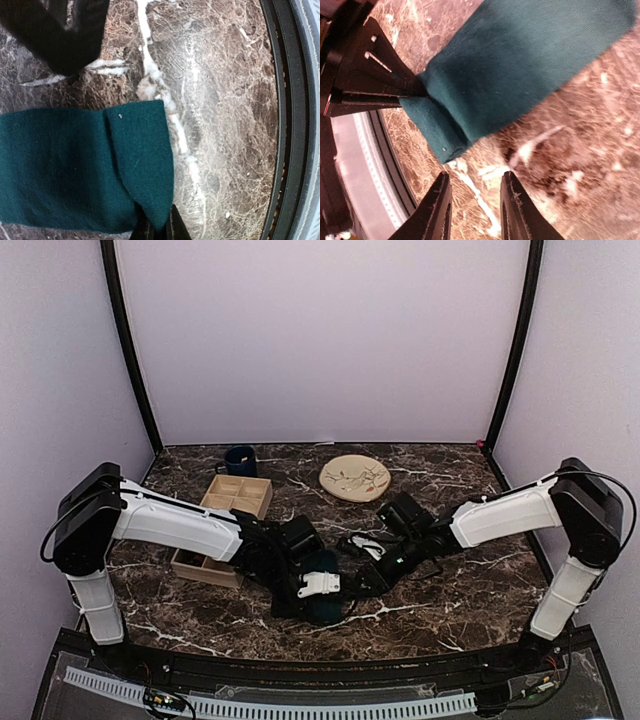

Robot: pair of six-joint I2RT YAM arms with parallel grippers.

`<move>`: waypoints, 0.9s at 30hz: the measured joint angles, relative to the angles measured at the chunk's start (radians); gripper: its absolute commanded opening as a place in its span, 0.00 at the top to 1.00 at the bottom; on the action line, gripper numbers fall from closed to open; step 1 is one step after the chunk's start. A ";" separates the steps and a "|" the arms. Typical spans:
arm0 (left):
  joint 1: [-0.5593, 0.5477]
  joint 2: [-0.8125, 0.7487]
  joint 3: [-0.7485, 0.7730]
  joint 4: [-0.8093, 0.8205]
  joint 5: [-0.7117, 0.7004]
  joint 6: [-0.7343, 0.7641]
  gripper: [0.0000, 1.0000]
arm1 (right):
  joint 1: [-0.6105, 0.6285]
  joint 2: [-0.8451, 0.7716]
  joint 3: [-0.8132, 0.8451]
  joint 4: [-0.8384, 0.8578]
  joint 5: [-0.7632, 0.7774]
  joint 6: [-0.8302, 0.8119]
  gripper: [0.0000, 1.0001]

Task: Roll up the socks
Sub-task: Roll the sock at the center of the board.

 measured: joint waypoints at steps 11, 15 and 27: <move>0.086 0.055 0.049 -0.075 0.198 -0.041 1.00 | 0.011 -0.122 -0.121 0.104 0.161 0.007 0.69; 0.120 0.104 0.093 -0.122 0.282 -0.045 1.00 | 0.048 -0.182 -0.173 0.125 0.248 -0.001 0.69; 0.199 0.203 0.159 -0.210 0.488 -0.051 1.00 | 0.241 -0.267 -0.224 0.186 0.479 -0.093 0.67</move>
